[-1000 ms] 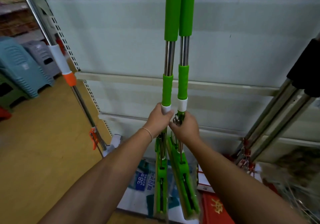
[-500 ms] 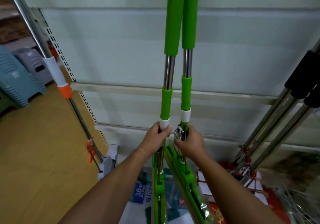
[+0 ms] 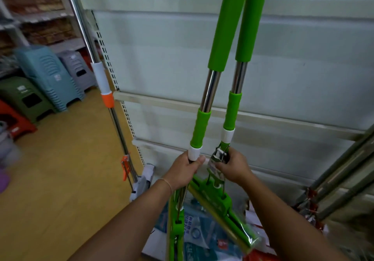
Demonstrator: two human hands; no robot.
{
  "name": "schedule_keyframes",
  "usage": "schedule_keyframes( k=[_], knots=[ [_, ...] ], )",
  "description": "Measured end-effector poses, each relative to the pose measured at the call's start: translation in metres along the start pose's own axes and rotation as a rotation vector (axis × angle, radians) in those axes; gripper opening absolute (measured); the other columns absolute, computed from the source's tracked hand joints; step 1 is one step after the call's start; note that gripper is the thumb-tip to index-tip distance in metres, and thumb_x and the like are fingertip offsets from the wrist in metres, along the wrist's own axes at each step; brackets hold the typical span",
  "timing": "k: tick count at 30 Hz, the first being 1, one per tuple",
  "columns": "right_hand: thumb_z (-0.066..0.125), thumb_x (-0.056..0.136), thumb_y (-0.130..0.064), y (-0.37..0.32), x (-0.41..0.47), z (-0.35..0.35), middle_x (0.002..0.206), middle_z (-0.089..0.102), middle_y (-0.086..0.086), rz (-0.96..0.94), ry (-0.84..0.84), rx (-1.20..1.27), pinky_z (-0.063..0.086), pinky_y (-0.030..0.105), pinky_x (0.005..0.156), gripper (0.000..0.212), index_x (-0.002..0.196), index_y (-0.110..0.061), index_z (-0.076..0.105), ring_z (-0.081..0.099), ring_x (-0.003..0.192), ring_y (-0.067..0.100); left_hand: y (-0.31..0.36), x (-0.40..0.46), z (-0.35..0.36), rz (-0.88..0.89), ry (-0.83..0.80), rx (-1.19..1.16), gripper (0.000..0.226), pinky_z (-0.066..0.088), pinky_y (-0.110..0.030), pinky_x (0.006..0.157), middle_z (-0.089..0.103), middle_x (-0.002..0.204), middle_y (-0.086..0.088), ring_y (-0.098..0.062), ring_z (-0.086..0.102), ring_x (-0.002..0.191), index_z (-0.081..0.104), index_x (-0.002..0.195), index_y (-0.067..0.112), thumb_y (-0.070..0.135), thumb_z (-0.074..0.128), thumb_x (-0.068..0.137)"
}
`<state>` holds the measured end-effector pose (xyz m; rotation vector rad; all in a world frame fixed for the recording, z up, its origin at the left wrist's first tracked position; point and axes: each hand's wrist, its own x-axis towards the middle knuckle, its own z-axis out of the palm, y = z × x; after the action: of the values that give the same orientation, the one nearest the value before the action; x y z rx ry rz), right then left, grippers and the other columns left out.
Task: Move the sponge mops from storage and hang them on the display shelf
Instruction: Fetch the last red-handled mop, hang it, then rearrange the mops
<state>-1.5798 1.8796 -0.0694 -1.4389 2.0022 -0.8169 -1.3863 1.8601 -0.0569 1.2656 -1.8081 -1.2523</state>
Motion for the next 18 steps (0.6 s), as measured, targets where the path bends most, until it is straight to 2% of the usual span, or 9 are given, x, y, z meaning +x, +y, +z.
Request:
schedule_keyframes(
  k=[5,8,10,12,15,18],
  knots=[
    [0.074,0.081,-0.012,0.004,0.032,-0.011,0.105,0.070,0.008,-0.010,-0.090,0.005,0.052,0.036,0.090,0.037,0.116,-0.019,0.064,0.066,0.099,0.029,0.005,-0.007,-0.012,-0.027,0.026,-0.070,0.026,0.037,-0.012,0.054,0.046,0.063,0.009,-0.002,0.043,0.057,0.046,0.075,0.026,0.032,0.057,0.097],
    [0.073,0.083,-0.009,0.006,0.051,-0.014,0.102,0.069,0.006,-0.001,-0.131,-0.016,0.047,0.028,0.082,0.034,0.115,-0.018,0.066,0.065,0.097,0.026,0.007,-0.011,-0.016,-0.029,0.045,-0.084,0.025,0.038,-0.012,0.056,0.046,0.063,0.011,0.002,0.043,0.057,0.046,0.076,0.026,0.028,0.057,0.098],
    [0.073,0.083,-0.008,0.004,0.061,-0.014,0.095,0.066,0.003,-0.008,-0.146,-0.029,0.041,0.024,0.077,0.031,0.112,-0.017,0.065,0.064,0.091,0.025,0.008,-0.012,-0.017,-0.031,0.057,-0.095,0.023,0.039,-0.020,0.063,0.046,0.066,0.010,-0.002,0.044,0.063,0.047,0.078,0.026,0.027,0.057,0.098],
    [0.071,0.085,-0.008,0.001,0.070,-0.011,0.098,0.065,0.004,-0.022,-0.154,-0.036,0.041,0.025,0.079,0.033,0.115,-0.016,0.062,0.062,0.091,0.025,0.007,-0.012,-0.018,-0.034,0.074,-0.093,0.020,0.039,-0.024,0.066,0.047,0.068,0.011,-0.003,0.045,0.066,0.047,0.080,0.026,0.026,0.058,0.098],
    [0.068,0.087,-0.006,-0.003,0.080,-0.006,0.103,0.065,0.008,-0.019,-0.154,-0.029,0.042,0.027,0.081,0.038,0.123,-0.013,0.059,0.060,0.092,0.025,0.007,-0.012,-0.020,-0.035,0.077,-0.084,0.018,0.039,-0.019,0.062,0.048,0.068,0.013,-0.001,0.045,0.065,0.048,0.083,0.026,0.029,0.058,0.097],
    [0.069,0.087,-0.005,-0.004,0.087,-0.004,0.112,0.068,0.012,-0.035,-0.168,-0.039,0.046,0.030,0.086,0.040,0.125,-0.011,0.060,0.062,0.097,0.027,0.006,-0.012,-0.020,-0.044,0.071,-0.080,0.020,0.039,-0.020,0.062,0.048,0.068,0.013,-0.001,0.045,0.065,0.048,0.080,0.027,0.031,0.058,0.097]
  ],
)
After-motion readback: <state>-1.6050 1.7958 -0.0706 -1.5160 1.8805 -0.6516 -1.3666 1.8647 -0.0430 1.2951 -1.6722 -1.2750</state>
